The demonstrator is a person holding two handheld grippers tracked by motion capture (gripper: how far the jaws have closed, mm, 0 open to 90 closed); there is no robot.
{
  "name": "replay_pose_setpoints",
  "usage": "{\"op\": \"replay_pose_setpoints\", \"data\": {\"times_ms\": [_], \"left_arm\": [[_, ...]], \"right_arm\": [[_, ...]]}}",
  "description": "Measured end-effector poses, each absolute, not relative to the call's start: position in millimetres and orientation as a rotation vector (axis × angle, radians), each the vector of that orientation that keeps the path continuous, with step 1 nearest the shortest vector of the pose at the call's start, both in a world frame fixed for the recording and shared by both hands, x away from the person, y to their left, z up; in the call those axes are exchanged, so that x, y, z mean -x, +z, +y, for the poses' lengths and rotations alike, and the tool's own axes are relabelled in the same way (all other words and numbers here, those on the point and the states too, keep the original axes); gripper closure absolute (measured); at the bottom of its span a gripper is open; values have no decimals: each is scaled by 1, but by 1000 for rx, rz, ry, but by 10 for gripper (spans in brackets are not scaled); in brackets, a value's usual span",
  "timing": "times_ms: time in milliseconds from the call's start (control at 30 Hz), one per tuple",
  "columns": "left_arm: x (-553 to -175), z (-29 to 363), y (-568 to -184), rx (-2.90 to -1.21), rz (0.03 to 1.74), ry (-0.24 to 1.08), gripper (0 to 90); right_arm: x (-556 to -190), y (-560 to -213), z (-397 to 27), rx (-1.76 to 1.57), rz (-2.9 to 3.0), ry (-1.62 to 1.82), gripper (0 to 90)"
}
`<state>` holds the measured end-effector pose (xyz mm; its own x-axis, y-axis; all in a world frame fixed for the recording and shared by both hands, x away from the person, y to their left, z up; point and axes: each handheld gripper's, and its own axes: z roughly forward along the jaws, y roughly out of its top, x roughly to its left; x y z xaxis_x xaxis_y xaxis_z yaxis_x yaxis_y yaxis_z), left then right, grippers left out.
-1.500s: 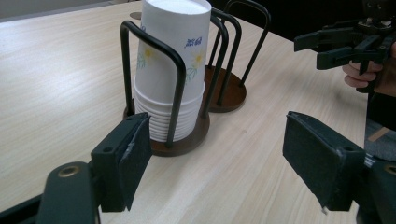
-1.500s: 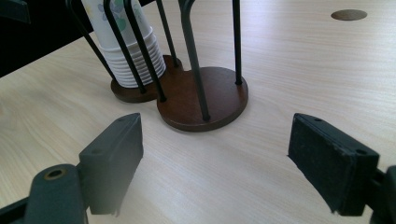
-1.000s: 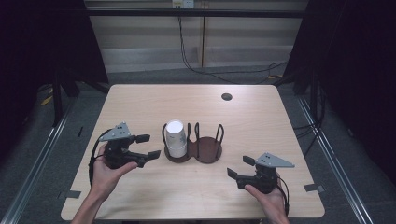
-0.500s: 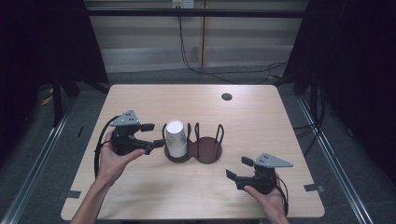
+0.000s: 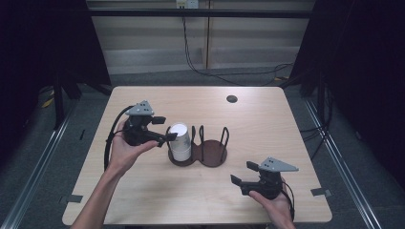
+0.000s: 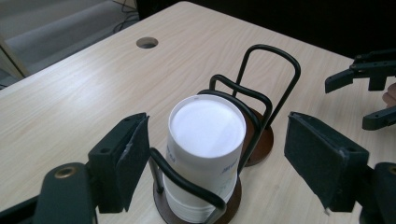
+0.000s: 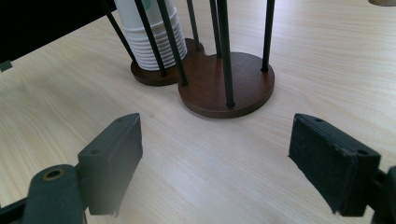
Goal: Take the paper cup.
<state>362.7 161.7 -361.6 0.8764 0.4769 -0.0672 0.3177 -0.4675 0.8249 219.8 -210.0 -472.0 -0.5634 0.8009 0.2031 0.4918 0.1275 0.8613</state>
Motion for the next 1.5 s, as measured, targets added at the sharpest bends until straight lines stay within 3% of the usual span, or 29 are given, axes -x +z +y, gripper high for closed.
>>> {"op": "replay_pose_setpoints", "data": {"times_ms": [600, 1033, 1500], "left_arm": [[-378, 131, -358, -2320, 539, 213, 247], [-387, 112, -359, -2473, 526, 216, 330], [-394, 100, -363, -2539, 533, 161, 303]], "right_arm": [[-220, -473, -209, -1268, 2130, 1387, 168], [-221, -474, -206, -1273, 2158, 1377, 165], [-221, -474, -207, -1277, 2155, 1376, 164]]}}
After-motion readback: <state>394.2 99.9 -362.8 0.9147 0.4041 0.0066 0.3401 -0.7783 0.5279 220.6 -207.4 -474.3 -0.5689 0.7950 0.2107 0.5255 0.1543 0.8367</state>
